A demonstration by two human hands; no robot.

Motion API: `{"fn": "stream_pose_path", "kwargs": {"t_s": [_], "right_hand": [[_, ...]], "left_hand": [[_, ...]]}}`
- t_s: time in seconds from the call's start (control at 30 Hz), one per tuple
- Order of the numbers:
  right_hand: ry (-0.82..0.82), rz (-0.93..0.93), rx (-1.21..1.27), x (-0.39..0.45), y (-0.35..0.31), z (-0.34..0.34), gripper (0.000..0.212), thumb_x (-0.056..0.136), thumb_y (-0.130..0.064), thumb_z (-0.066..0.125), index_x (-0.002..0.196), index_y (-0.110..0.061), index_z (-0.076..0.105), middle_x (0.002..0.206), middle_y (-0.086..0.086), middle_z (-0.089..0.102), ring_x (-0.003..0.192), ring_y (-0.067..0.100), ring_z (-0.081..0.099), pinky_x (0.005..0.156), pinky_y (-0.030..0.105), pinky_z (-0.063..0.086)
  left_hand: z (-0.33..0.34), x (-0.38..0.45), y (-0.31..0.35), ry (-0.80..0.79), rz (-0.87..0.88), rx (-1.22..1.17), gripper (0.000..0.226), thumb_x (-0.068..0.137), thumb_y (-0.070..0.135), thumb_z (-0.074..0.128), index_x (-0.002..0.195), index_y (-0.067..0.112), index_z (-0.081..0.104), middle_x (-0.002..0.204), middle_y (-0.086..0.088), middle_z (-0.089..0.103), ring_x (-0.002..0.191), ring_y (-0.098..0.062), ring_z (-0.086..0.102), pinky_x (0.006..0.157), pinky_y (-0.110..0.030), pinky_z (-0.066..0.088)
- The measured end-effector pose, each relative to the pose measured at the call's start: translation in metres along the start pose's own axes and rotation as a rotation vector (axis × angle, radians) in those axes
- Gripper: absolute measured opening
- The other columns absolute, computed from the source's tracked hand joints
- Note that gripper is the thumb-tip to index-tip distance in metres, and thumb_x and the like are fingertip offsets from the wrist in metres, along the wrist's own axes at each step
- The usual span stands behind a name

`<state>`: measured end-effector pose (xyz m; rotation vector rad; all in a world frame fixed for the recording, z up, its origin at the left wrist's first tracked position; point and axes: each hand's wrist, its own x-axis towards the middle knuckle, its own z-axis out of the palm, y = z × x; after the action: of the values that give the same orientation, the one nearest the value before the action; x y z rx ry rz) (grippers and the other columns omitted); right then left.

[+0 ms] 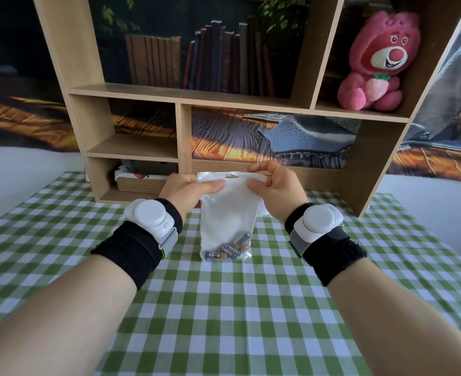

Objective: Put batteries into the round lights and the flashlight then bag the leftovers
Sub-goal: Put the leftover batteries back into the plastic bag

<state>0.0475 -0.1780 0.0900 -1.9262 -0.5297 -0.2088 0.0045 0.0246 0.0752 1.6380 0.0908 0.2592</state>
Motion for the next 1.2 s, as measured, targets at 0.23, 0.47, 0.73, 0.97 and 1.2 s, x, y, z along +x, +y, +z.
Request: {"fn": "stream_pose_path", "kwargs": {"t_s": [0.23,0.47,0.73,0.97,1.2], "right_hand": [[0.022,0.004,0.044,0.004,0.008,0.005,0.023,0.095,-0.013,0.06,0.114,-0.026,0.059,0.08,0.015,0.069,0.068,0.017,0.063,0.065,0.024,0.053],[-0.175,0.234,0.146,-0.009,0.045,0.014,0.051,0.086,-0.024,0.075,0.13,-0.019,0.05,0.11,-0.004,0.073,0.097,0.009,0.071,0.088,0.033,0.057],[-0.246,0.295,0.016,-0.022,0.072,0.03,0.017,0.092,-0.024,0.066,0.1,-0.039,0.062,0.096,0.0,0.077,0.093,0.023,0.072,0.089,0.045,0.057],[-0.217,0.336,0.166,-0.022,0.066,0.02,0.015,0.098,-0.016,0.058,0.112,-0.02,0.061,0.097,0.007,0.077,0.09,0.027,0.073,0.086,0.044,0.059],[-0.046,0.257,0.312,-0.027,0.049,0.013,0.03,0.098,0.0,0.05,0.092,-0.023,0.067,0.079,0.014,0.073,0.059,0.021,0.064,0.056,0.036,0.058]], "left_hand": [[-0.009,0.005,-0.007,-0.034,0.071,0.135,0.055,0.072,0.065,0.067,0.089,0.014,0.078,0.096,-0.003,0.078,0.101,-0.021,0.07,0.105,-0.045,0.045],[-0.008,0.0,-0.031,-0.108,-0.038,0.13,0.036,0.074,0.055,0.077,0.1,0.031,0.072,0.107,0.009,0.075,0.106,-0.013,0.067,0.098,-0.037,0.049],[-0.005,-0.002,-0.076,-0.126,-0.137,0.29,0.018,0.077,0.031,0.077,0.091,0.018,0.076,0.099,-0.008,0.077,0.097,-0.028,0.071,0.096,-0.052,0.052],[-0.003,-0.004,-0.065,-0.115,-0.214,0.148,0.008,0.093,0.017,0.066,0.092,0.014,0.073,0.103,-0.009,0.075,0.096,-0.027,0.071,0.087,-0.043,0.058],[0.011,-0.007,-0.045,-0.038,-0.297,-0.178,0.016,0.096,0.013,0.059,0.103,0.002,0.069,0.094,-0.011,0.07,0.084,-0.027,0.065,0.076,-0.037,0.05]]}}
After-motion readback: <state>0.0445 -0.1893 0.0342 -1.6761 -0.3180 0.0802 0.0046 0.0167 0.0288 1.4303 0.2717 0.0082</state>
